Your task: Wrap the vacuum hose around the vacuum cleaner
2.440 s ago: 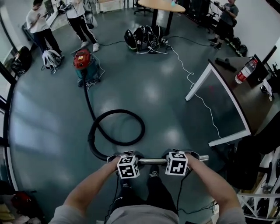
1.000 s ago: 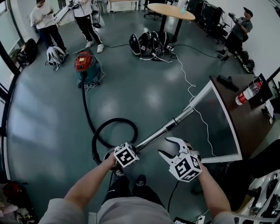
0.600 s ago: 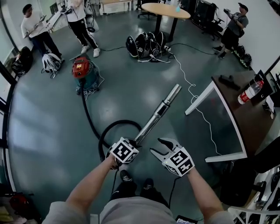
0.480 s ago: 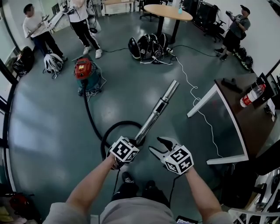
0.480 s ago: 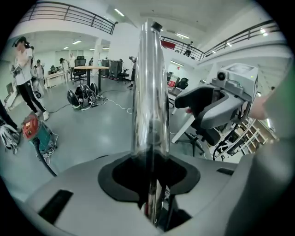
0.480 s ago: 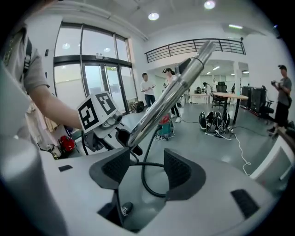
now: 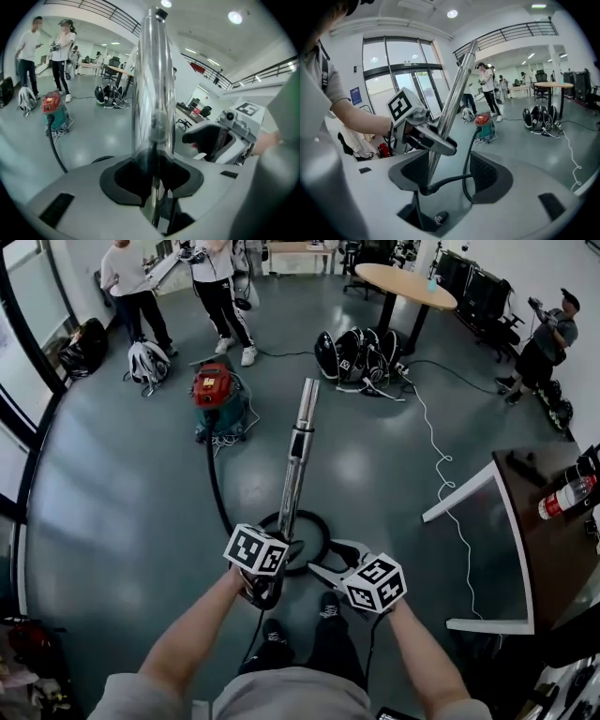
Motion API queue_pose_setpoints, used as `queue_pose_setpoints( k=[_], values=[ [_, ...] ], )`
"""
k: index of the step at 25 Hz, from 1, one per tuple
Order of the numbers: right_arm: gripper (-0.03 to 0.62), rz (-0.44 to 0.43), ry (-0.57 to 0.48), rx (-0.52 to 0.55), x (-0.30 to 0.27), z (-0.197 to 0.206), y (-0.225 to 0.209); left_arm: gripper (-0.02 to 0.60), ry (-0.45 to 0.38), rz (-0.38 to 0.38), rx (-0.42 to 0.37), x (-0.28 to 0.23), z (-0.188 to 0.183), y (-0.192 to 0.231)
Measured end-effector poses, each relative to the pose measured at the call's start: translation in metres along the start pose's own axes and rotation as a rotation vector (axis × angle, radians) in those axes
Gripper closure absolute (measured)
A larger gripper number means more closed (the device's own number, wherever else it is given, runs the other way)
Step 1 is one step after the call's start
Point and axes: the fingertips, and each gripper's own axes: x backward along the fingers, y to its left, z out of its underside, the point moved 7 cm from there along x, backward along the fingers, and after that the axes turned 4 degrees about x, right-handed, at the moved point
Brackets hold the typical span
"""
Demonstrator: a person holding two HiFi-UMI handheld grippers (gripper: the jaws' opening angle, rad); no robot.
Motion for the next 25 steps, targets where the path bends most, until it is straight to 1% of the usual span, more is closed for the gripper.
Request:
queue_pose_setpoints(
  k=[5,7,8,10,12,17,21,23,24,25],
  values=[
    [0.335,-0.187,0.096,0.028,-0.032,0.006,-0.018,0.44,-0.137,-0.146,0.159,0.008,-0.032,0.02],
    [0.335,-0.262,0.11,0.029,-0.048,0.006,-0.026,0.44,-0.182,-0.189,0.207,0.008,-0.05,0.025],
    [0.335,-0.294,0.1,0.017,-0.057,0.005,-0.031,0.44,-0.196,-0.203,0.227,0.007,-0.058,0.027],
    [0.306,-0.337,0.071,-0.019,-0.073,0.005,-0.041,0.44,-0.22,-0.218,0.262,0.005,-0.073,0.027],
    [0.306,-0.36,0.059,-0.026,-0.085,0.003,-0.048,0.44,-0.249,-0.23,0.297,0.007,-0.083,0.023],
    [0.306,-0.425,0.041,0.033,-0.112,-0.004,-0.051,0.44,-0.301,-0.261,0.368,0.018,-0.096,0.015],
    [0.311,-0.526,0.024,0.093,-0.122,-0.006,-0.045,0.44,-0.346,-0.285,0.404,0.024,-0.097,0.009],
    [0.383,-0.542,0.014,0.139,-0.123,-0.007,-0.046,0.44,-0.369,-0.295,0.419,0.026,-0.095,0.011],
    [0.459,-0.541,0.01,0.171,-0.123,-0.008,-0.046,0.44,-0.381,-0.298,0.423,0.028,-0.094,0.012],
    [0.465,-0.541,0.009,0.207,-0.123,-0.01,-0.047,0.44,-0.393,-0.302,0.423,0.03,-0.093,0.013]
  ],
)
